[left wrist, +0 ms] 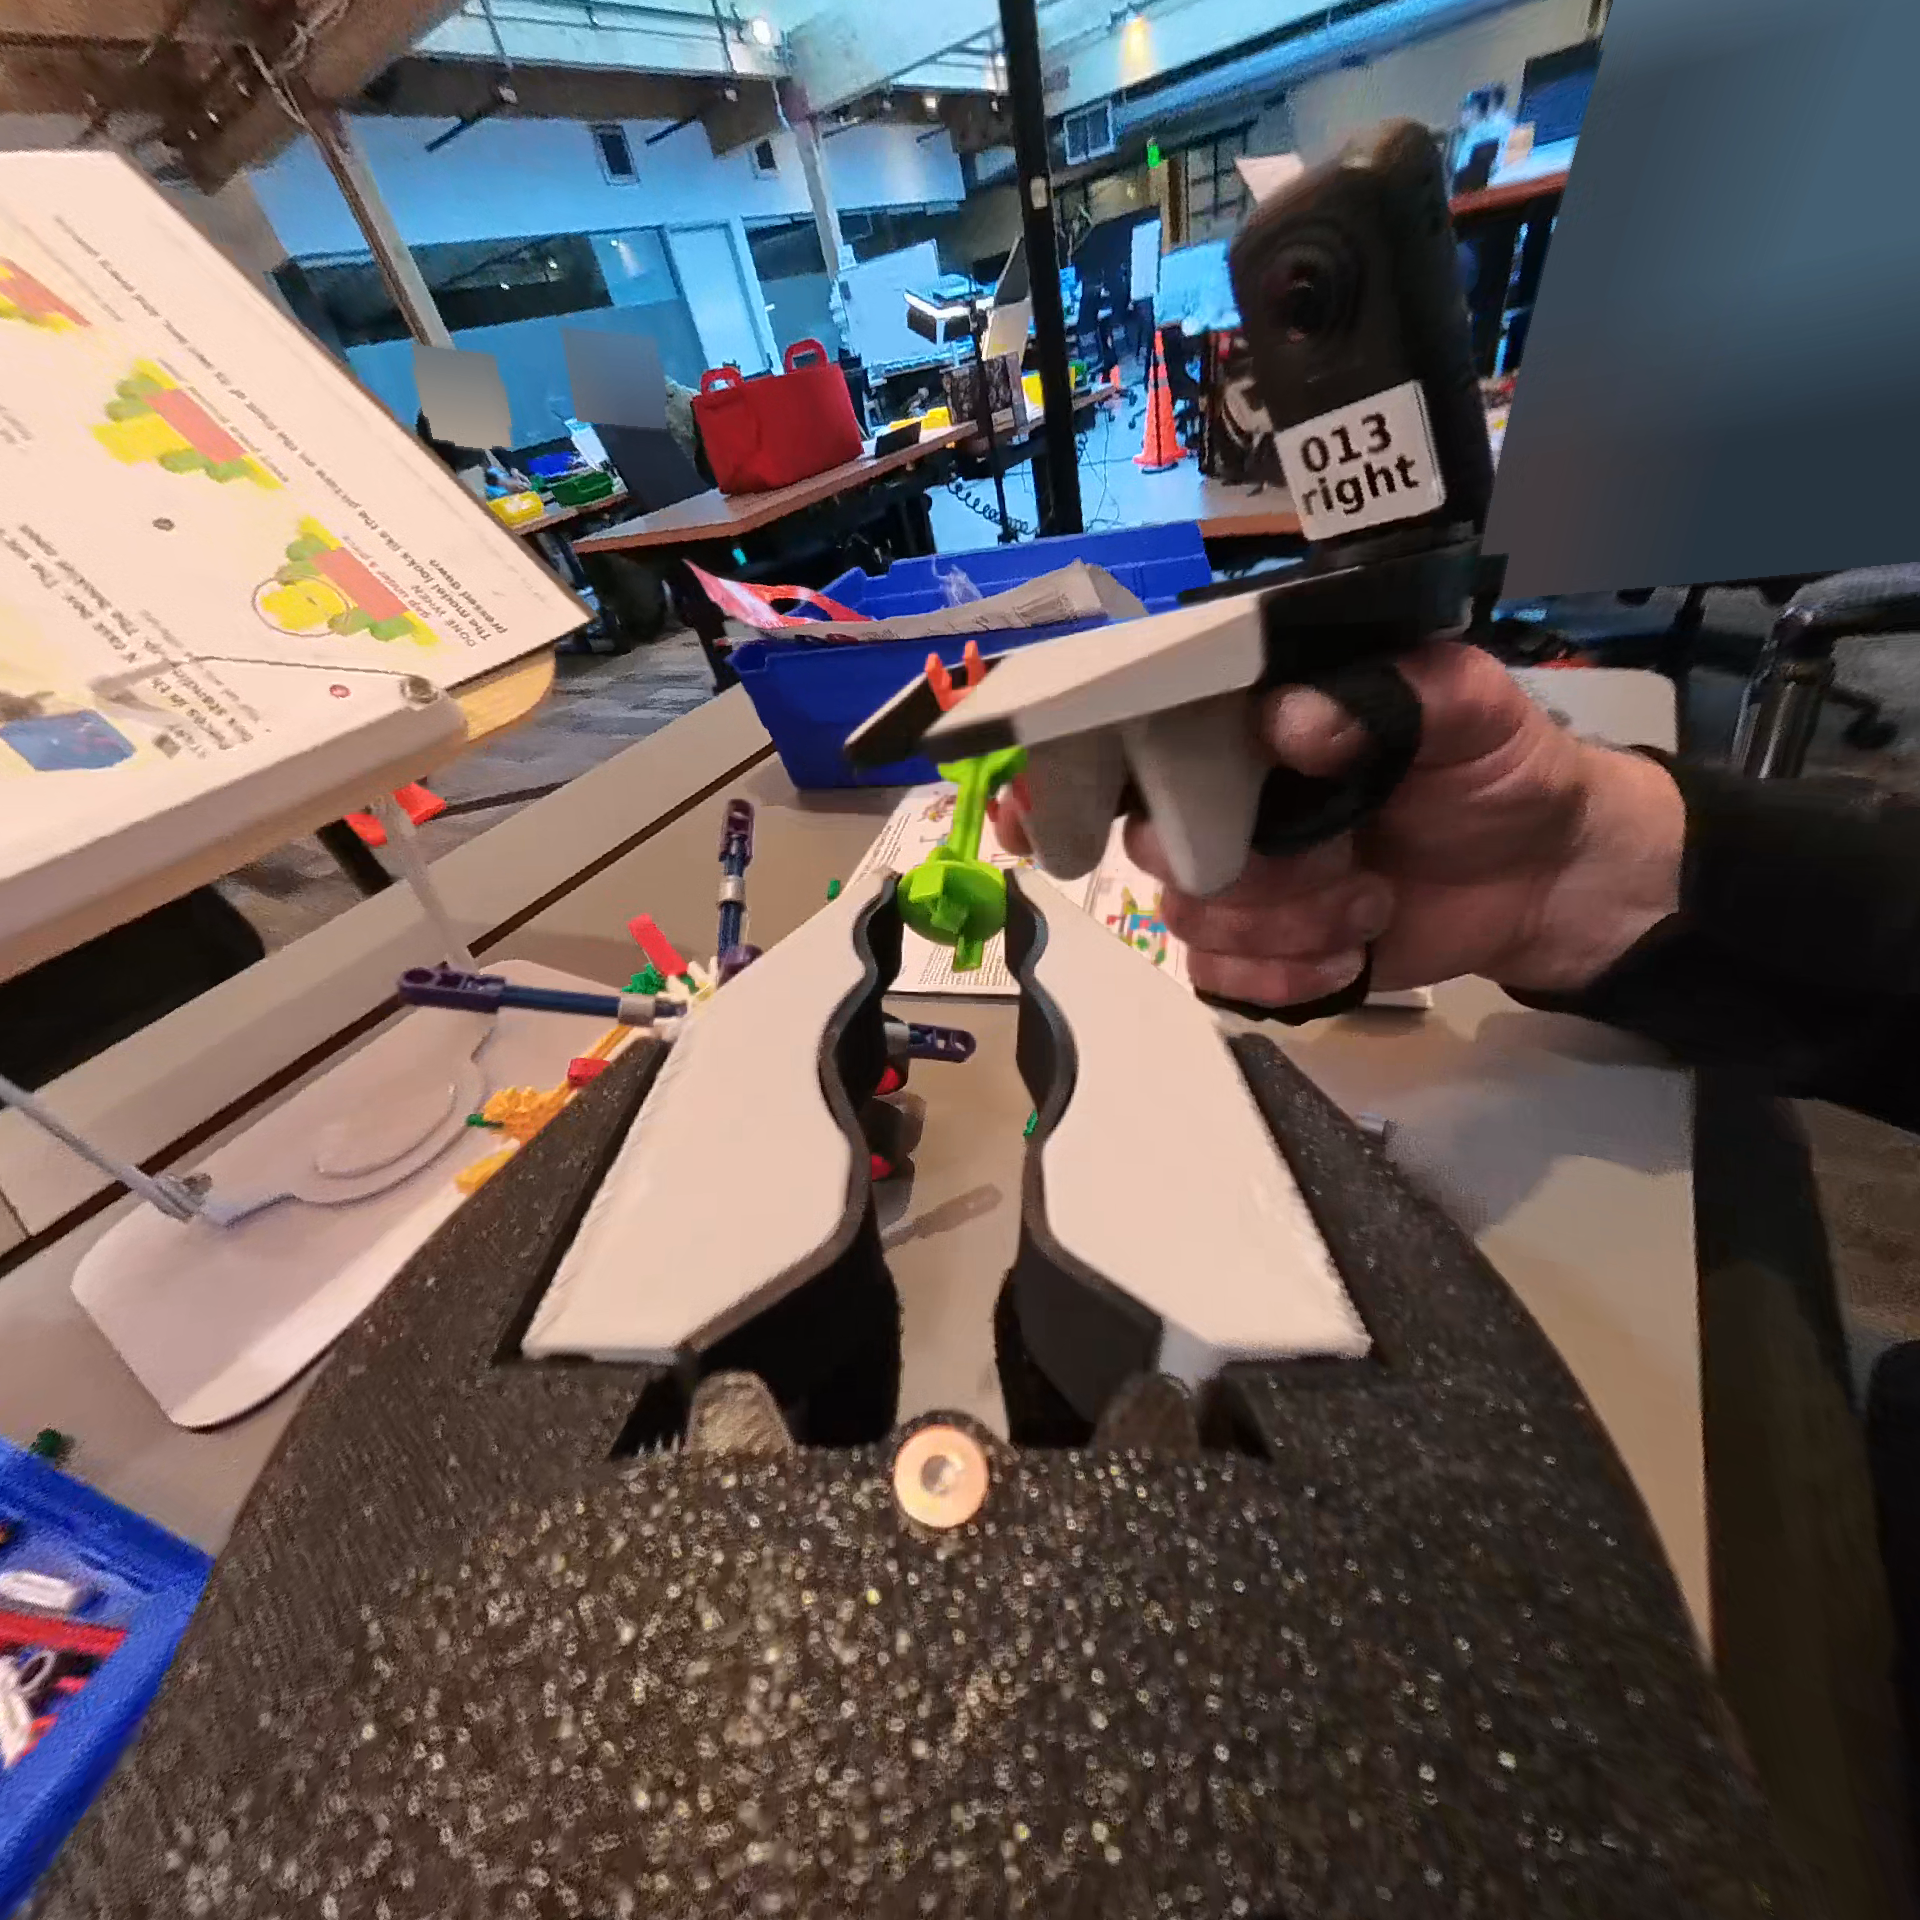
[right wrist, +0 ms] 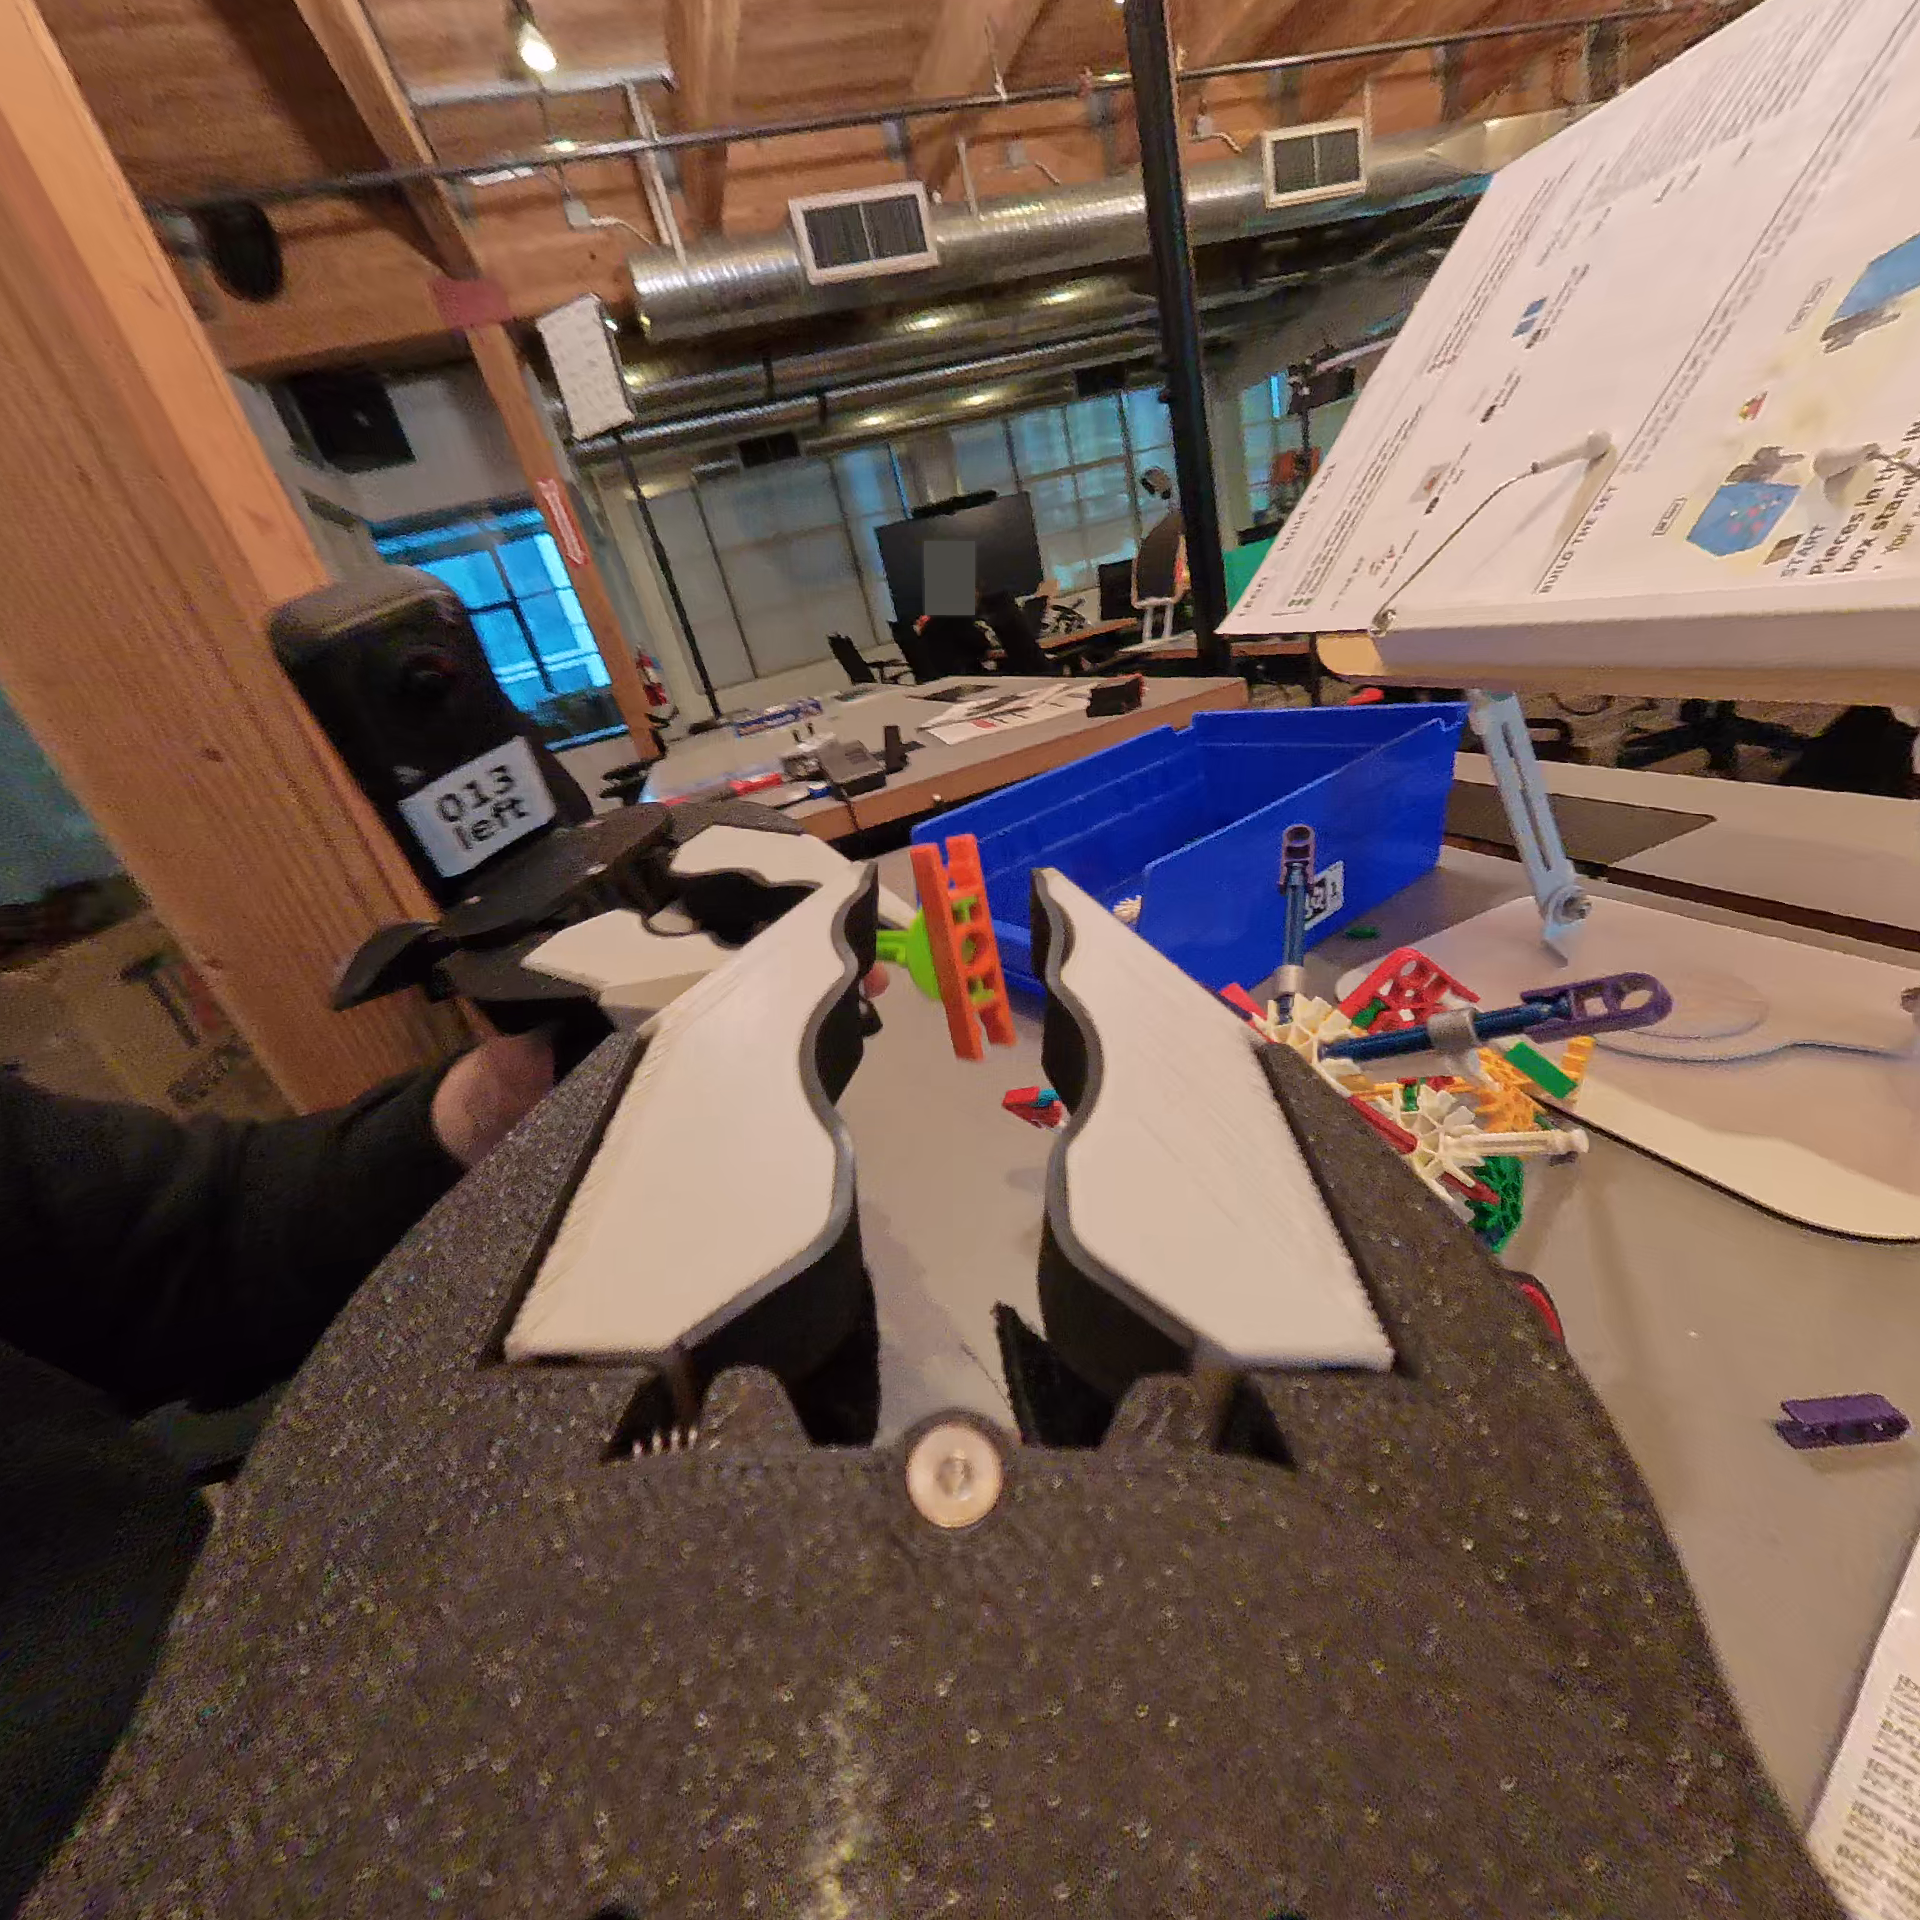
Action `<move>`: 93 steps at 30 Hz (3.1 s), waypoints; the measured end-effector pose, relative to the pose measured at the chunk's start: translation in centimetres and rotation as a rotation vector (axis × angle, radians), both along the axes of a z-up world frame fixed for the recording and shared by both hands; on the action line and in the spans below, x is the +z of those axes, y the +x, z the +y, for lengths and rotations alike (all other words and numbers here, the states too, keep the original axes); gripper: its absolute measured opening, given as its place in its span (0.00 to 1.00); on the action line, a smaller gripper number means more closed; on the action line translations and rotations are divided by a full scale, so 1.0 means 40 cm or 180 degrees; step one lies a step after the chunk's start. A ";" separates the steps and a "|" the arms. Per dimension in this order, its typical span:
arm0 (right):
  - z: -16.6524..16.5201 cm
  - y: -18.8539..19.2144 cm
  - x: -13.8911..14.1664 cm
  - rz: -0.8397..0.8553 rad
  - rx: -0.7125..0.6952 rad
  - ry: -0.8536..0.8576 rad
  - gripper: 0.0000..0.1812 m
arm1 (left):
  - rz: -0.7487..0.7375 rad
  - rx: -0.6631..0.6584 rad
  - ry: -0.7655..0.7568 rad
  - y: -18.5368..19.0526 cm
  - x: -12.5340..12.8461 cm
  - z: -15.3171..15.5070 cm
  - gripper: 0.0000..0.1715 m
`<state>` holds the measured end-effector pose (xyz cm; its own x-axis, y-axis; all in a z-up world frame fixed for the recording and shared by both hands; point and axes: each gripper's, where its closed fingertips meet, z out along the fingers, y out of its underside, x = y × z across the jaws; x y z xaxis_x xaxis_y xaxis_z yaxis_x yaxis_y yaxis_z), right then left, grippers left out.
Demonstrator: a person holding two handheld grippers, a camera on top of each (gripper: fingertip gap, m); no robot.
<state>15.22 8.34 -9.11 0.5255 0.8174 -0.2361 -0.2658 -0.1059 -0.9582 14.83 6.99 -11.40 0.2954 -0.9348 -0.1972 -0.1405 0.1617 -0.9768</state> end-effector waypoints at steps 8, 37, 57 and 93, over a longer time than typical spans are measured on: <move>-0.052 -0.008 -0.020 -0.0314 0.0543 -0.0026 0.08 | -0.0043 -0.0464 -0.0107 -0.017 0.013 -0.031 0.10; -0.188 -0.056 -0.020 -0.0334 0.1433 0.0667 0.04 | 0.0116 -0.1802 0.0228 -0.059 0.024 -0.164 0.07; -0.137 0.080 -0.009 -0.0283 0.0975 0.0788 0.04 | -0.0363 -0.1171 -0.0022 -0.158 0.081 -0.060 0.07; -0.136 -0.073 -0.010 -0.0211 0.0886 0.0382 0.09 | 0.0218 -0.0724 -0.0424 -0.038 -0.027 -0.096 0.04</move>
<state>12.32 2.90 -9.49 0.2885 0.9520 -0.1018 -0.1789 -0.0508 -0.9826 13.32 3.14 -12.49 0.0652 -0.9946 -0.0804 -0.1818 0.0674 -0.9810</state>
